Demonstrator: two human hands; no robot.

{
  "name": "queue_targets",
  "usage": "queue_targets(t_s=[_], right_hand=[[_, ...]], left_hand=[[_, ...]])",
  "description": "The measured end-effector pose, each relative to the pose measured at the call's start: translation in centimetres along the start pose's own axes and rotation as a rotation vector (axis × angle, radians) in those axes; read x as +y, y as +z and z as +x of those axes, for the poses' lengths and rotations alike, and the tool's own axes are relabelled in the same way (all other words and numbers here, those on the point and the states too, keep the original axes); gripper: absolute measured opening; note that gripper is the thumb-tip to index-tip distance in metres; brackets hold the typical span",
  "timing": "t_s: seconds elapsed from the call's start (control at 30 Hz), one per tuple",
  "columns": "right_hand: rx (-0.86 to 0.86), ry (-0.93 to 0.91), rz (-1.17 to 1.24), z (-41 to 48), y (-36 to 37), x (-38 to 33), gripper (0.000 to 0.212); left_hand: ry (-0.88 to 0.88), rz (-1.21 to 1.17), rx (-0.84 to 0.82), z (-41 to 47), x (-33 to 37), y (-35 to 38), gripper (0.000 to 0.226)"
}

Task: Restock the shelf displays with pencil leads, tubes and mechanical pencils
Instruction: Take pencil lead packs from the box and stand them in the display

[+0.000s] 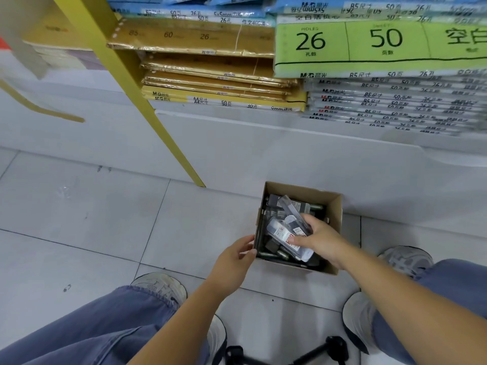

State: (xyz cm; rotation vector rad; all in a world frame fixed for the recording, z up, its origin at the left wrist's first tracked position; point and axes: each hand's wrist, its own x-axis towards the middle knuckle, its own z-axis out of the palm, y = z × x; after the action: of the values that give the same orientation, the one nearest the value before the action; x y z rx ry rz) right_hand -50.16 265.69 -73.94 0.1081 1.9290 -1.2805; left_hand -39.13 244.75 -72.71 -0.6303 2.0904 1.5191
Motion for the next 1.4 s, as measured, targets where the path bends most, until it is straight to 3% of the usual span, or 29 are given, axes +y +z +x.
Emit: queue_targets(t_s=[0.1,0.3,0.47,0.67,0.9,1.27,1.4], right_hand=[[0.03,0.011,-0.044,-0.1,0.2,-0.1,0.049],[0.089,0.033,-0.175,-0.2,0.8,-0.1,0.018],[0.063,0.076,-0.11,-0.2,1.1,-0.3,0.024],[0.145,0.046,-0.072,0.1,1.7,0.6,0.033],[-0.008,0.119,-0.219,0.3,2.1,1.1,0.057],[0.049,0.054,-0.087,-0.2,1.4,0.3,0.05],[0.067,0.01,-0.034,-1.0,0.4,-0.9,0.048]], left_hand=[[-0.012,0.001,0.005,0.0,0.0,0.0,0.037],[0.003,0.031,-0.009,0.0,-0.2,0.1,0.039],[0.018,0.013,-0.012,0.0,-0.3,0.2,0.03],[0.02,0.012,-0.014,0.0,-0.2,0.2,0.027],[0.015,-0.023,-0.021,-0.1,-0.2,0.2,0.029],[0.009,-0.031,-0.02,-0.1,-0.4,0.1,0.033],[0.002,0.015,0.094,0.0,0.3,0.1,0.045]])
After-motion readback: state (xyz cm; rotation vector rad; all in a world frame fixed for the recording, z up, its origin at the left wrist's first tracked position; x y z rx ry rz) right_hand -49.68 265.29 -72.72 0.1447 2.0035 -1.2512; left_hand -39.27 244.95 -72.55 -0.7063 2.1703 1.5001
